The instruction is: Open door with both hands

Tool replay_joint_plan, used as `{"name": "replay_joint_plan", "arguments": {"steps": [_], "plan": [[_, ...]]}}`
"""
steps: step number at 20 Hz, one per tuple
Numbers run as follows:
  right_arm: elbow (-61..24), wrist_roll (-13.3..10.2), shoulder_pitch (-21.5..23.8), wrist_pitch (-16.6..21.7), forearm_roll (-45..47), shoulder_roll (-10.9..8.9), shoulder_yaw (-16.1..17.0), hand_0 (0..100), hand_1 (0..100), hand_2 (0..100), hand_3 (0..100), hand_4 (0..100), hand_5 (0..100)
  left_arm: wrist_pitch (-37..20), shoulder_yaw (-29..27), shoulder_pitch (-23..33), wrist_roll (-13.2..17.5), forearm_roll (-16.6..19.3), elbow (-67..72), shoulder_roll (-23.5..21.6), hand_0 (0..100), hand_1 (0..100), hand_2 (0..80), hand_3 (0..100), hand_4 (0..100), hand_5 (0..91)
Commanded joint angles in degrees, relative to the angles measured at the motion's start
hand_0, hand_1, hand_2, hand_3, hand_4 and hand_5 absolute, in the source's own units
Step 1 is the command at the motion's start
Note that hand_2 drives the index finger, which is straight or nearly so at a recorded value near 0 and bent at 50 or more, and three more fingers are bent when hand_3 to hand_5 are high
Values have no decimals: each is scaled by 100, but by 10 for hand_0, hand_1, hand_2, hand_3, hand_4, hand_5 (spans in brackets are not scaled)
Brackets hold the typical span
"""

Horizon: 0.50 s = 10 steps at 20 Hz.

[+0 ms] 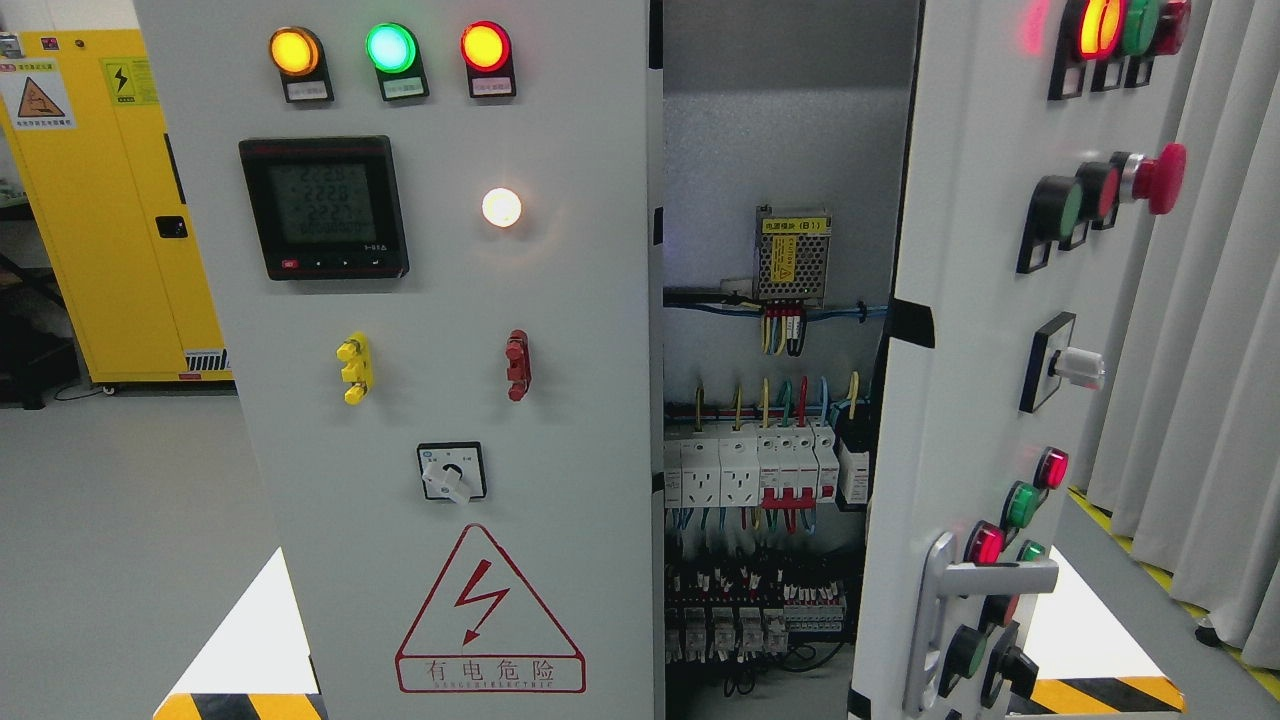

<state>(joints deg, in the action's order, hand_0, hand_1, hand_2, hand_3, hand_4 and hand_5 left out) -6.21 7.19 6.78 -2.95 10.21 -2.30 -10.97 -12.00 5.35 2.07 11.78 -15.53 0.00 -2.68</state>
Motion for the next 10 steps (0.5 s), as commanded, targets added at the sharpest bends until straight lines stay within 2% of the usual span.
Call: {"name": "replay_joint_plan", "arguments": {"steps": [1, 7, 10], "plan": [[-11, 430, 8, -4, -2, 2, -2, 202, 122, 0, 0, 0, 0, 48, 18, -14, -9, 15, 123, -39, 0, 0, 0, 0, 0, 0], [-12, 1125, 16, 5, -2, -7, 7, 202, 122, 0, 0, 0, 0, 14, 18, -40, -9, 77, 97, -74, 0, 0, 0, 0, 0, 0], [-11, 1258, 16, 5, -2, 2, 7, 201, 122, 0, 0, 0, 0, -162, 10, -128, -1, 68, -340, -197, 0, 0, 0, 0, 0, 0]]}}
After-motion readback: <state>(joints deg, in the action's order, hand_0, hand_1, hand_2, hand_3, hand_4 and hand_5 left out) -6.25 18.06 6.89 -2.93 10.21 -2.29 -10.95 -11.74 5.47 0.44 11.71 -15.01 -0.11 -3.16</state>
